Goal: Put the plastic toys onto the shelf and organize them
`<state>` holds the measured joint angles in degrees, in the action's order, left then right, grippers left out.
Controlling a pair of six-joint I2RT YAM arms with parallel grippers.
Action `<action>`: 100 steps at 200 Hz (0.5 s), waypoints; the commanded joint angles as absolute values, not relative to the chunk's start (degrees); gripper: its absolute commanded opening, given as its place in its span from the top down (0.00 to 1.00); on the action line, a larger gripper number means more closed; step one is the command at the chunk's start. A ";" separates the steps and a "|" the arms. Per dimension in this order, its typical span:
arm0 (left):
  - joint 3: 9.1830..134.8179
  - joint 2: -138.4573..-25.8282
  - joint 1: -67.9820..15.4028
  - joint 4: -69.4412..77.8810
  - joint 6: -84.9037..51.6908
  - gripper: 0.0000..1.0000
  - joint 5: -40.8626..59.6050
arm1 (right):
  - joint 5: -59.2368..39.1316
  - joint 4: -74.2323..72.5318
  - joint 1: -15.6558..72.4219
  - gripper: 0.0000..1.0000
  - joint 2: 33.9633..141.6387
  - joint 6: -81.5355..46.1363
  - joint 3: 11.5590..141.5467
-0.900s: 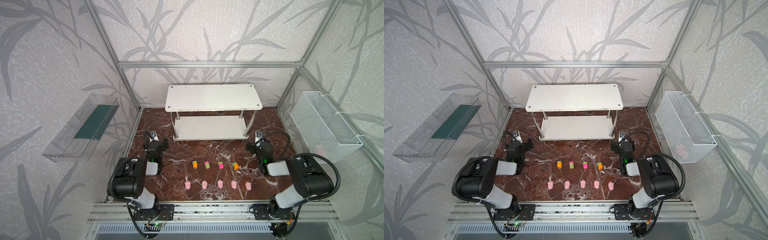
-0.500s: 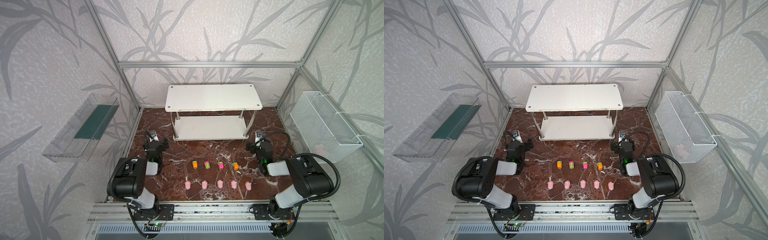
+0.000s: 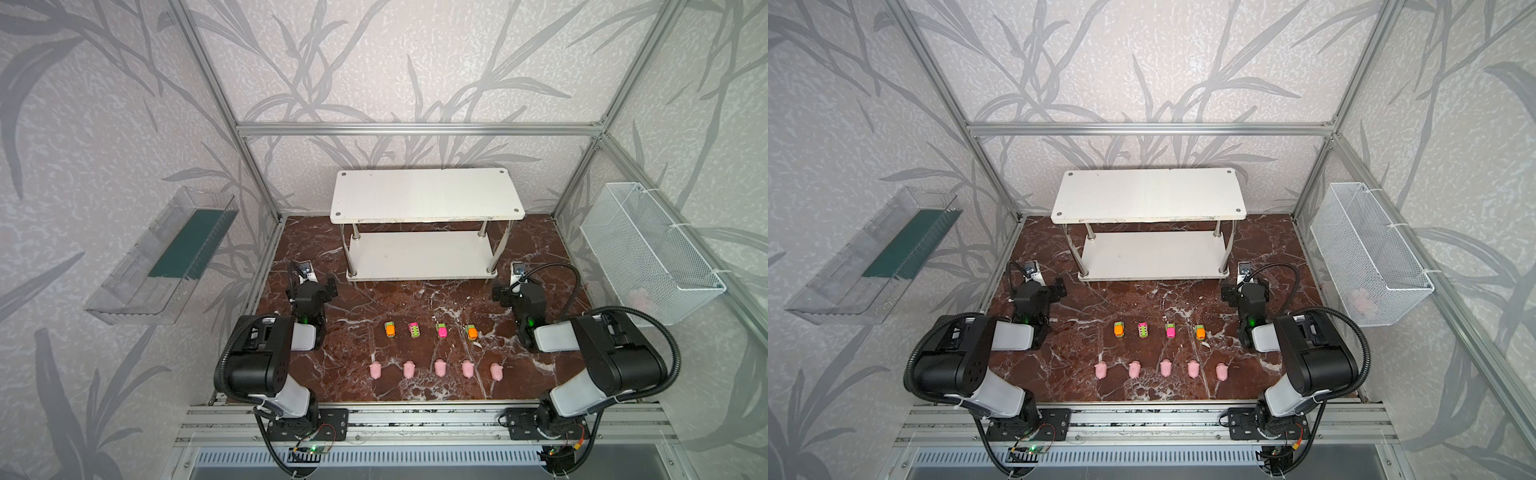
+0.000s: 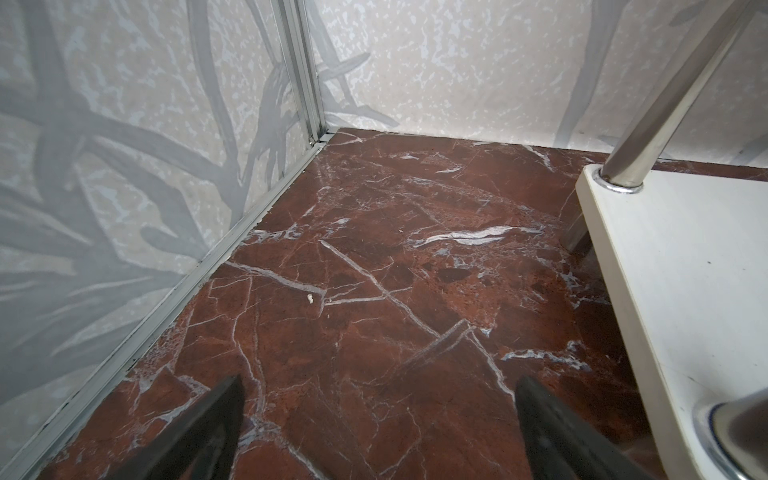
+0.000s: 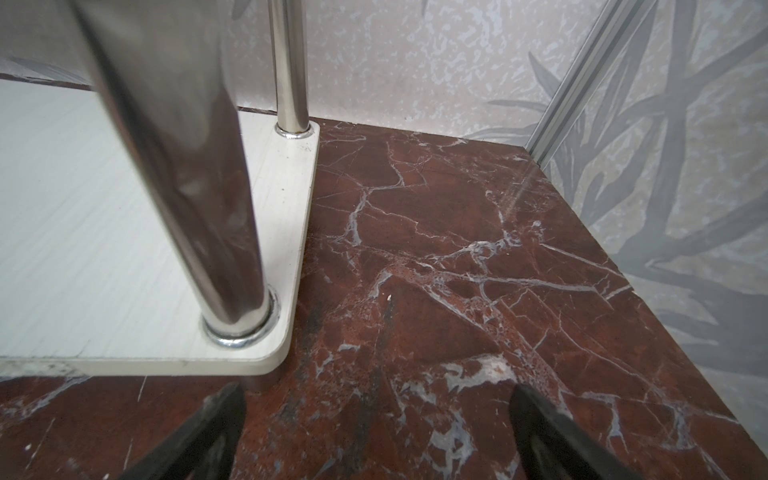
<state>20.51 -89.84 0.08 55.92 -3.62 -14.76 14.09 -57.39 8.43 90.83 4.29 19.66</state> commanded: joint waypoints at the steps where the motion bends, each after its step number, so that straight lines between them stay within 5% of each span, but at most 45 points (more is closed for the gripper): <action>1: 20.78 -90.09 0.18 56.29 -3.43 0.01 -15.19 | 14.85 -59.52 8.62 0.01 91.48 3.62 20.21; 100: 20.72 -90.01 0.18 56.28 -3.43 0.01 -15.12 | 14.85 -59.33 8.63 0.01 91.49 3.58 20.30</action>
<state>20.51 -89.84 0.08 55.92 -3.62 -14.76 14.09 -57.39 8.43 90.83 4.27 19.66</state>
